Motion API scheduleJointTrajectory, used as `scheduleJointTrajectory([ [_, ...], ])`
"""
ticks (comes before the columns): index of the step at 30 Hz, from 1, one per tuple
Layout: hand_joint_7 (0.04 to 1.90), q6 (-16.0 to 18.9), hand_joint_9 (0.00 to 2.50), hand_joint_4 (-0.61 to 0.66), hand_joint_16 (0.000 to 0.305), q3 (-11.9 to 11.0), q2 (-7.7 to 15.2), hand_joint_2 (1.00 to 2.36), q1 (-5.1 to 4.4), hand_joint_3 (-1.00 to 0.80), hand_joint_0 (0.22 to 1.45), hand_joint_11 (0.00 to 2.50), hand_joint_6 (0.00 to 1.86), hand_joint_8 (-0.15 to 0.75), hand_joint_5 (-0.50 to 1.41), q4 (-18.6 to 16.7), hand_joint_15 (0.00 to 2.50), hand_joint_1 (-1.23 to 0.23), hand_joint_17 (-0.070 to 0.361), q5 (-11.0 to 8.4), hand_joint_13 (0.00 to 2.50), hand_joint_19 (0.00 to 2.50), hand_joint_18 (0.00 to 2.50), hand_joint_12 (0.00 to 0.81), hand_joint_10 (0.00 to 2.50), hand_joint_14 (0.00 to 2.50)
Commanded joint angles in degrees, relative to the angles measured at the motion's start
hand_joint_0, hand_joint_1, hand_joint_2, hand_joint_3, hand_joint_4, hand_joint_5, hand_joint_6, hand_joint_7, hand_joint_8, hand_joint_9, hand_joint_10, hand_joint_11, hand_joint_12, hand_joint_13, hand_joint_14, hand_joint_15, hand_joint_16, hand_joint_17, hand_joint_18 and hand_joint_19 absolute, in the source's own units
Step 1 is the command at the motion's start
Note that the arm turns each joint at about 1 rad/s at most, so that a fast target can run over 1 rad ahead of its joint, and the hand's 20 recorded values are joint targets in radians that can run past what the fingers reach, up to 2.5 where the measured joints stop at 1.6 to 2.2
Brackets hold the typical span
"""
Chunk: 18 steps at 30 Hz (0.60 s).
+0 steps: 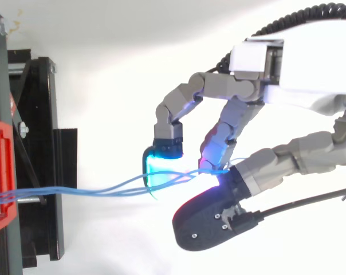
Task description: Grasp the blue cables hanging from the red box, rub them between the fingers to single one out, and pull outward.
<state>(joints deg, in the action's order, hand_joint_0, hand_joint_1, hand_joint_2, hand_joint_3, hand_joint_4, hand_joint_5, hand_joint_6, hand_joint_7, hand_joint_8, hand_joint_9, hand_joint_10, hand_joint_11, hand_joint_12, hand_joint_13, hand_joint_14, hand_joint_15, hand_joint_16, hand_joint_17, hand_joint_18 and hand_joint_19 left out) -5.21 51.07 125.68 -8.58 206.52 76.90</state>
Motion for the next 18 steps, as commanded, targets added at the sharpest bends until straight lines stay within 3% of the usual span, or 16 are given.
scheduleJointTrajectory([
  [1,0.99,-0.67,1.19,0.09,0.049,-0.89,0.0,1.0,0.23,-0.44,0.56,0.83,0.74,0.244,-0.14,-0.16,0.69,-0.66,0.11,0.0,0.85,0.69,0.63,0.352,0.02,0.03],
  [12,1.06,-3.57,1.1,0.07,0.047,-2.65,0.0,1.01,0.76,-0.29,0.6,0.67,0.71,0.235,-0.13,-0.33,0.56,-0.71,0.105,0.0,0.74,0.61,0.57,0.332,0.02,0.03],
  [18,0.99,-5.77,1.08,0.06,0.051,-2.65,0.0,1.02,0.94,-0.07,0.61,0.72,0.88,0.261,-0.17,-0.33,0.56,-0.75,0.116,0.0,0.75,0.59,0.59,0.358,0.02,0.02],
])
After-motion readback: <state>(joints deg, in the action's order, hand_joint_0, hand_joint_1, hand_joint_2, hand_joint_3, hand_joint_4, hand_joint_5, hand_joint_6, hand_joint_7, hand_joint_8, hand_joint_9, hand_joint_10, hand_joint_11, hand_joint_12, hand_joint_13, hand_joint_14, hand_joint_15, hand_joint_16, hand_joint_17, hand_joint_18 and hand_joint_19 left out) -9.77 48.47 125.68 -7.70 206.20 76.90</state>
